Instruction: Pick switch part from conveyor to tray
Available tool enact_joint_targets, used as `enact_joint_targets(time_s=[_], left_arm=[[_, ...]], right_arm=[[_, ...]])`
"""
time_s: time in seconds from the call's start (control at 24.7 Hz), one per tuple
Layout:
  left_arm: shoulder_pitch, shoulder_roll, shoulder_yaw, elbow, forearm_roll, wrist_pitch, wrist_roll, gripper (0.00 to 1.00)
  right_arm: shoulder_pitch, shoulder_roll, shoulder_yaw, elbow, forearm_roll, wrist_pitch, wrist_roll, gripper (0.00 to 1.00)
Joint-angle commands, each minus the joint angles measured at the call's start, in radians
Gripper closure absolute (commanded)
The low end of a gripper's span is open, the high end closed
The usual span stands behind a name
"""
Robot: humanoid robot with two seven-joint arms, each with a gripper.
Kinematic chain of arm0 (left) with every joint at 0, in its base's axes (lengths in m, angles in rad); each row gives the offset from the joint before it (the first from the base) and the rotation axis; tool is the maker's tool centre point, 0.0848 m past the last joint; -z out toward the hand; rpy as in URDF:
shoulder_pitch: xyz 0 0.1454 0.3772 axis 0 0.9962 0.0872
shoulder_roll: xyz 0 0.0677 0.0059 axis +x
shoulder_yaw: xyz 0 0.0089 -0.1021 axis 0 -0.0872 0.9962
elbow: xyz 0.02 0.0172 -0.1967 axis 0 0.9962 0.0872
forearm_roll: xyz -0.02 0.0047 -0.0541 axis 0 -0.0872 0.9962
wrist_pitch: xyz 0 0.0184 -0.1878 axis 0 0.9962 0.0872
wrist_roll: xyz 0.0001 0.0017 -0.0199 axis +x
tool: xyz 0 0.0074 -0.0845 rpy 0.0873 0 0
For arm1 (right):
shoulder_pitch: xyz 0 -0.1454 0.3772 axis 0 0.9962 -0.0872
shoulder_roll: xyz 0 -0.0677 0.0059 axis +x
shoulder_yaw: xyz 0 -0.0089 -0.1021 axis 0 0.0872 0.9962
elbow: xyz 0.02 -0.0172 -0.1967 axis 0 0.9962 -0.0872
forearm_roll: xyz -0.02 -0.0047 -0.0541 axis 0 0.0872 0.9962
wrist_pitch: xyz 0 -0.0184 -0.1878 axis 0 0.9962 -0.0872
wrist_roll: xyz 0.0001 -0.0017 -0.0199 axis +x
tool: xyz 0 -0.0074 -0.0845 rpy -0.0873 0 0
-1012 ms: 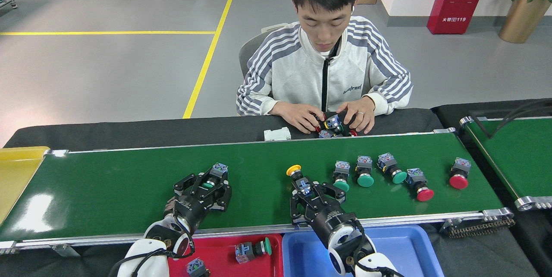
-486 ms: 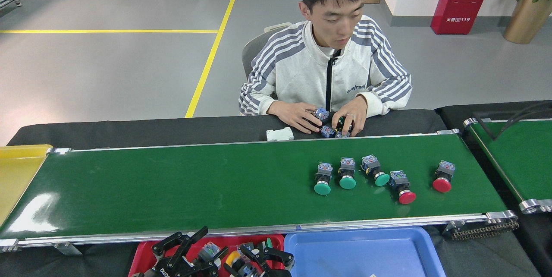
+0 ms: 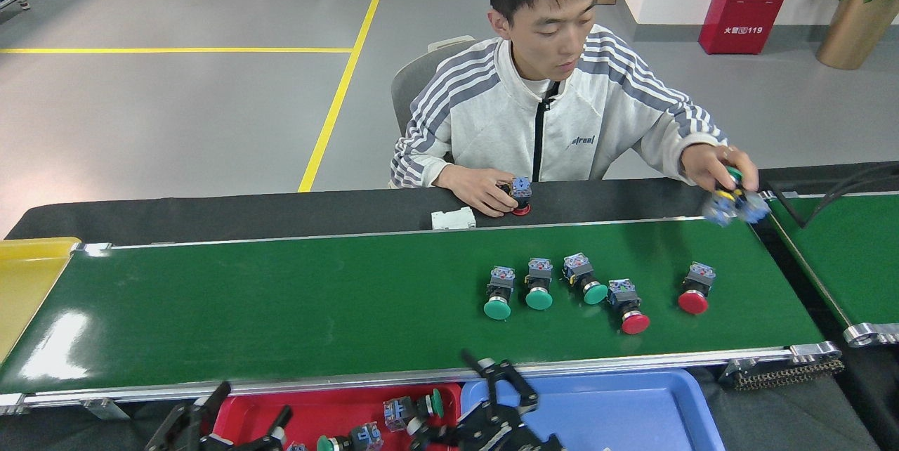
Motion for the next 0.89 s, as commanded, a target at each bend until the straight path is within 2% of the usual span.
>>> enact_joint_targets(time_s=[0.0,0.12,0.24,0.36,0.53,0.65,0.85], left_arm=[[0.01,0.0,0.03,-0.011,0.007,0.042,0.01,0.0],[0.019,0.002,0.027,-0.009,0.007,0.065,0.012,0.0],[0.018,0.002,0.017,-0.015,0.005,0.065,0.012,0.0],[0.01,0.003,0.004,-0.017,0.001,0.061,0.012,0.0],[-0.004,0.014,-0.037,-0.024,-0.002,0.047,0.012,0.0],[-0.036,0.022,-0.085,-0.032,-0.004,-0.023,0.006,0.0],[-0.128,0.023,-0.22,-0.032,-0.065,-0.025,0.002,0.0]], right_arm=[[0.052,0.006,-0.094,-0.007,-0.004,0.058,-0.062,0.02],[0.126,0.007,-0.186,0.015,-0.024,0.06,-0.094,0.02],[0.107,0.017,-0.193,0.042,-0.047,0.069,-0.091,0.02],[0.046,0.04,-0.192,0.057,-0.038,0.069,-0.081,0.02],[-0.045,0.047,-0.175,0.146,-0.033,0.069,-0.066,0.02],[-0.141,0.069,-0.137,0.244,-0.031,0.071,-0.025,0.02],[-0.278,0.139,-0.127,0.414,-0.03,0.071,-0.014,0.02]])
